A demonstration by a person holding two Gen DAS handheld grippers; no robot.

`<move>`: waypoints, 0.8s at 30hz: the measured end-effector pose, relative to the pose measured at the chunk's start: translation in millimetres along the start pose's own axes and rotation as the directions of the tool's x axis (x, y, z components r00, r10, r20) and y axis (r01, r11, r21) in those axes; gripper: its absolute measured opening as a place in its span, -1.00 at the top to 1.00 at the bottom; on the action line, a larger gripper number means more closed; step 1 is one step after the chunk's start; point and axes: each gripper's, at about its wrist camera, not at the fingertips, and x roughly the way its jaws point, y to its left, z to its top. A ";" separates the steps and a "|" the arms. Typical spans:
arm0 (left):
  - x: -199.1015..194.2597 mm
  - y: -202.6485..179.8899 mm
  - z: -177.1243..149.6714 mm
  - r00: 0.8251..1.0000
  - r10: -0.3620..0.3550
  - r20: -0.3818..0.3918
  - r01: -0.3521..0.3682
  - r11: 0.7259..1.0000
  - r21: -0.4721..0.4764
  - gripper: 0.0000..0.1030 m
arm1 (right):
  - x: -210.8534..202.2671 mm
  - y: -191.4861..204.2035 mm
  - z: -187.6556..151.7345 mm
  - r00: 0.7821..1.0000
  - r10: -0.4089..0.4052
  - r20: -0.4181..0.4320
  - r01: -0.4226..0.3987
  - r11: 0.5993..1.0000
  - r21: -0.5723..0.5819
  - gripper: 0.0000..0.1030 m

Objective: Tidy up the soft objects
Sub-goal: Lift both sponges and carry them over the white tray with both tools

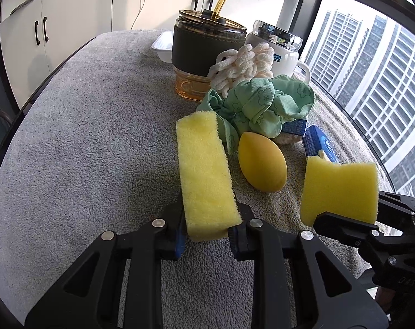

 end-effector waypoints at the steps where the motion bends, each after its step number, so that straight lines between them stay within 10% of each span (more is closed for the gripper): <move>1: -1.5 -1.8 -0.5 1.000 -0.002 0.002 0.002 1.000 0.003 0.57 | -3.5 1.8 -0.7 1.000 -0.002 0.002 0.002 1.000 -0.010 0.46; 24: -8.3 55.9 54.0 0.995 0.091 0.026 -0.092 0.996 0.008 0.58 | -51.0 -74.1 42.0 0.969 -0.246 0.030 0.247 0.968 -0.042 0.46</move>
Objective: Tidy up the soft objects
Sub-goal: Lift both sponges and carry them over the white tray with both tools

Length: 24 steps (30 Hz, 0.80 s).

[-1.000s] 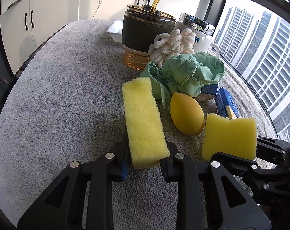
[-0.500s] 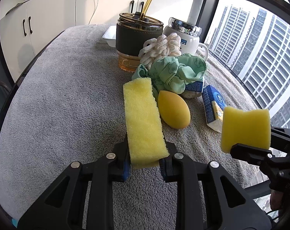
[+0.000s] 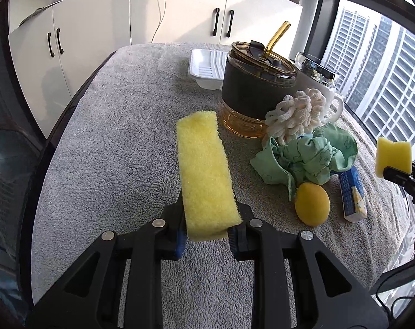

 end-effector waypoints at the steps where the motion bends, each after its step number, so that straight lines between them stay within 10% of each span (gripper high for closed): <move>1: 0.1 4.2 7.9 1.000 0.004 0.008 -0.004 1.000 0.004 0.58 | 2.6 -7.7 8.0 1.000 -0.017 0.004 0.017 1.000 -0.004 0.46; 24: 132.7 16.9 215.4 0.998 -0.059 -0.016 0.061 0.957 0.284 0.57 | 147.2 -91.2 204.0 0.998 -0.005 -0.067 -0.004 0.990 -0.143 0.46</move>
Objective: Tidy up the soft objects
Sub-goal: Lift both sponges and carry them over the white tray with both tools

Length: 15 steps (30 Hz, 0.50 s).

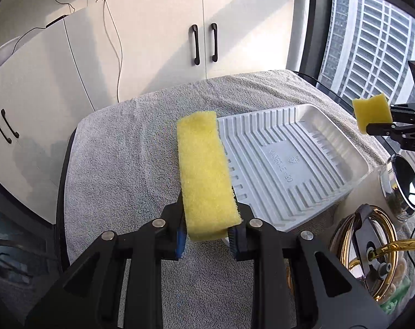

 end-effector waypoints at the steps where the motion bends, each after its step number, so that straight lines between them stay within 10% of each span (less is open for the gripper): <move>1: 8.0 -3.4 5.0 1.000 -0.025 -0.006 0.025 0.999 0.023 0.58 | 8.2 0.3 6.3 1.000 0.011 -0.011 -0.012 1.000 -0.013 0.46; 15: 82.1 -17.2 22.3 0.974 -0.174 -0.143 0.198 0.966 0.168 0.57 | 94.4 -2.7 34.8 0.978 0.149 -0.145 -0.163 0.983 -0.089 0.46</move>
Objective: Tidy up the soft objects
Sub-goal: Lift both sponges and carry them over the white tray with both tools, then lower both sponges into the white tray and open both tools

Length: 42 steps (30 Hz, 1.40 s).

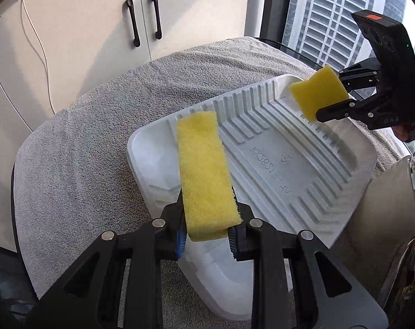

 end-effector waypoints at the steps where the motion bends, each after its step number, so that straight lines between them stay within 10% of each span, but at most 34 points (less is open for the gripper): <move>1: 4.0 -0.3 -1.9 1.000 -0.001 -0.009 0.001 1.000 0.003 0.57 | 3.4 1.2 0.0 1.000 0.001 -0.006 -0.001 1.000 -0.009 0.46; 42: -30.5 27.7 -19.8 0.995 0.062 0.074 -0.051 0.988 -0.147 0.03 | -37.2 -15.3 -29.8 0.995 -0.069 0.078 0.064 0.996 0.066 -0.05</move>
